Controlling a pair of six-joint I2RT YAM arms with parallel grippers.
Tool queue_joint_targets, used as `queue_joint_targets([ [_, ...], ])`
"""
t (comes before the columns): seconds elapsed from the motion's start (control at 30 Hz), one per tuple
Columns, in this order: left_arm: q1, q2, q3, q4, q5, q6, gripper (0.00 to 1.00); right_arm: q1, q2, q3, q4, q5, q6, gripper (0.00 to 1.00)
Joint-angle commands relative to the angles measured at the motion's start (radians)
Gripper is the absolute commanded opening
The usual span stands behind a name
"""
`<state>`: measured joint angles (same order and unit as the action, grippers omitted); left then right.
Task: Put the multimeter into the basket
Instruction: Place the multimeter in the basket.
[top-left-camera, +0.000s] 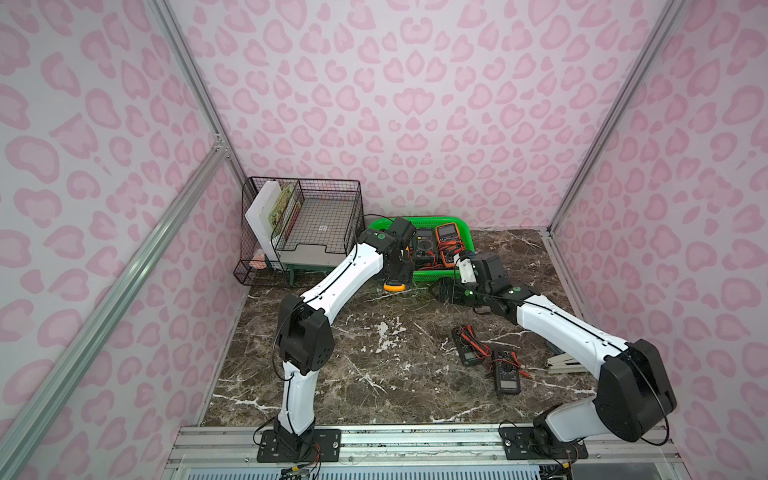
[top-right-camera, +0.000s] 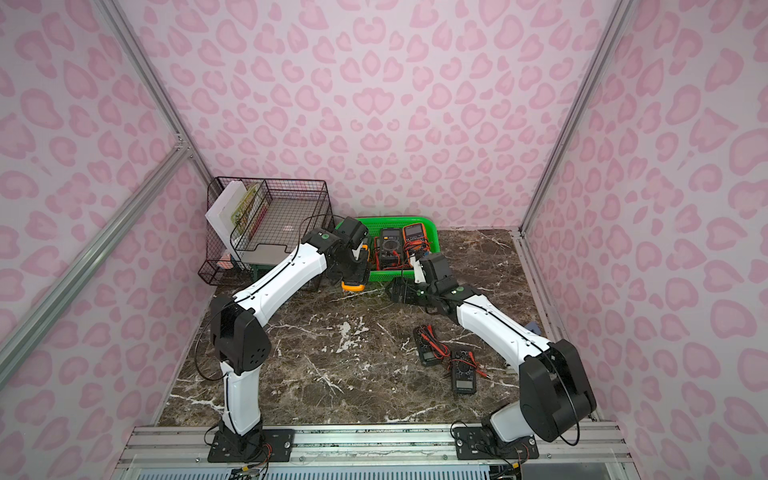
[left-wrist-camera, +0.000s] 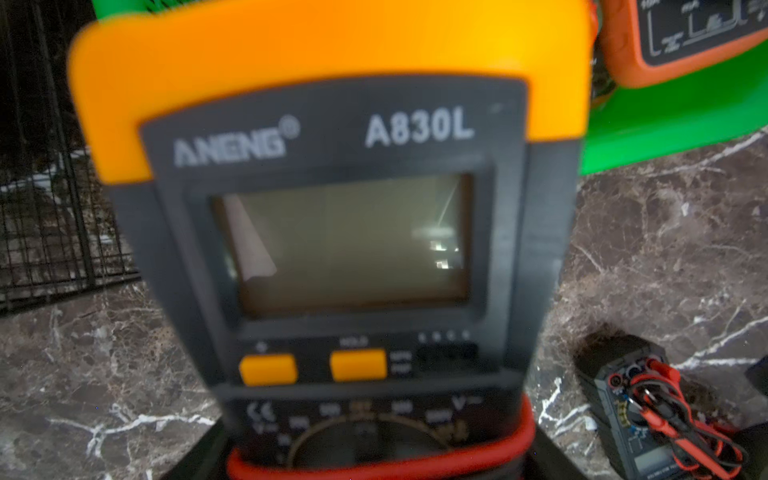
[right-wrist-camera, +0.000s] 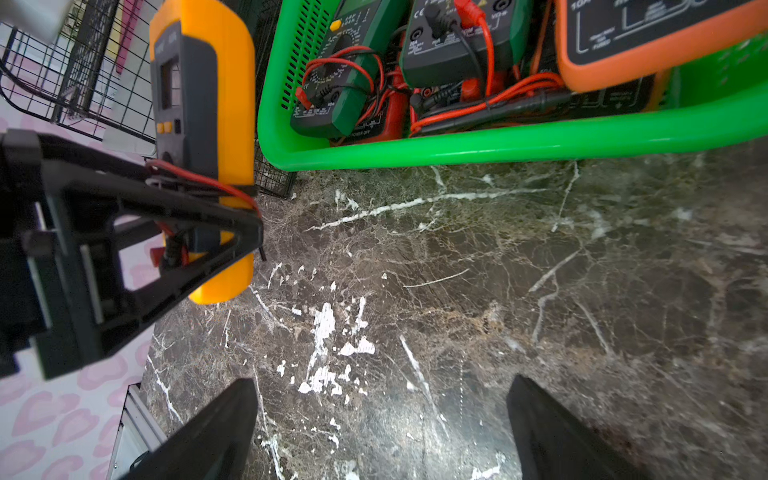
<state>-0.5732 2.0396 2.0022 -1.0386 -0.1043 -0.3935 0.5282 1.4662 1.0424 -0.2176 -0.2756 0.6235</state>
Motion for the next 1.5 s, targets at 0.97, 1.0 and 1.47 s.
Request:
queue_joint_targets([
  [0.97,0.089,0.238,0.304,0.142,-0.083,0.148,0.0,-0.023,0.063,0.158,-0.025,-0.006,-0.064,0.99],
  [1.0,0.091,0.247,0.309,0.144,-0.084,0.147,0.0,-0.023,0.065,0.159,-0.028,-0.005,-0.065,0.99],
  [1.47,0.113,0.348,0.41,0.101,-0.089,0.142,0.0,-0.02,0.08,0.166,-0.019,0.0,-0.064,0.99],
])
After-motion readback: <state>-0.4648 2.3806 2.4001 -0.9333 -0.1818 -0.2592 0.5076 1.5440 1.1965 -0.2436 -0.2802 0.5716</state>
